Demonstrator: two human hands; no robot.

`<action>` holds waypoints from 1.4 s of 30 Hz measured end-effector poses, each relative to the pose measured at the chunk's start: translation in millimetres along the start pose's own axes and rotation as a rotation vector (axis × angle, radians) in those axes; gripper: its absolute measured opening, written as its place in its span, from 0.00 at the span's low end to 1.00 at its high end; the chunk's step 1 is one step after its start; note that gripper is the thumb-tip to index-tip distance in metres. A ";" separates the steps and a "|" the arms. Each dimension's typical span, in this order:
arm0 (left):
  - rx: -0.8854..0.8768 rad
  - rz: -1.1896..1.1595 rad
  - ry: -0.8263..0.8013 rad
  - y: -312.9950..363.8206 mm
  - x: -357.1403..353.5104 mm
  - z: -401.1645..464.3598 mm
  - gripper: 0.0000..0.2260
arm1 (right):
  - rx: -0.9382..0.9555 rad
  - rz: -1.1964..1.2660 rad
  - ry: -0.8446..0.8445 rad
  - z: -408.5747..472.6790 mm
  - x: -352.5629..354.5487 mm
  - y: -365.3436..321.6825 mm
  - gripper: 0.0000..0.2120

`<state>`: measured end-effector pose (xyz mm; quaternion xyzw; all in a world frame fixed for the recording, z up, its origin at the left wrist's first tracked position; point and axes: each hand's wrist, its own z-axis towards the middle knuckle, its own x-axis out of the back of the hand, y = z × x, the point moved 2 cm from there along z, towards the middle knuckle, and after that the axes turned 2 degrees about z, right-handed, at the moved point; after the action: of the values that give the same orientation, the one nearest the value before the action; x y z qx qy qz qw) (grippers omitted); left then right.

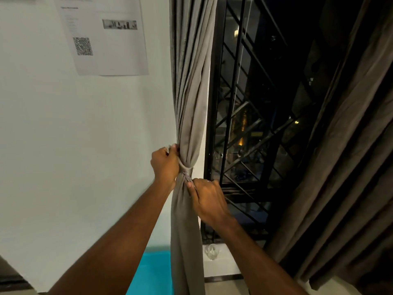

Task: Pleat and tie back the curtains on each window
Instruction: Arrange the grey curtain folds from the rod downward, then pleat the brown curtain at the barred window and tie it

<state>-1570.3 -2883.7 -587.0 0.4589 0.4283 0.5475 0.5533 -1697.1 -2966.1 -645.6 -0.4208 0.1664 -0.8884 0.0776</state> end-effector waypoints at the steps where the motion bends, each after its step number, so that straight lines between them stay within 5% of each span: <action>1: 0.018 0.043 0.034 1.2 -3.7 5.5 0.20 | -0.005 0.025 -0.011 -0.6 -1.4 -1.7 0.24; 12: 0.222 0.147 -0.077 -18.1 -28.2 18.2 0.15 | -0.035 0.090 -0.094 -13.3 -6.8 17.9 0.30; 19: 0.158 0.222 -0.143 -19.5 -20.4 27.1 0.14 | 0.063 -0.154 -0.181 2.0 11.5 22.6 0.19; 24: -0.050 0.399 -0.200 -7.3 -3.7 29.5 0.14 | 0.073 -0.385 -0.307 17.5 16.7 25.6 0.19; 29: -0.460 0.311 -0.013 10.7 6.6 2.5 0.13 | -0.002 -0.452 -0.371 18.7 30.8 44.1 0.19; 32: -0.749 0.388 -0.111 27.4 -11.9 -18.3 0.13 | -0.062 -0.468 -0.369 23.0 55.0 63.7 0.22; 36: -1.076 0.510 -0.248 66.7 -58.7 -36.9 0.11 | -0.114 -0.551 -0.283 38.9 108.0 97.2 0.19; 42: -1.179 0.652 -0.338 165.7 -142.5 -44.5 0.11 | -0.046 -0.603 -0.009 77.1 238.9 153.1 0.11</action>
<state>-1653.7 -3027.7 -438.6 0.2658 -0.1925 0.7481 0.5768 -1789.2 -3193.0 -483.0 -0.4568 0.0535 -0.8655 -0.1985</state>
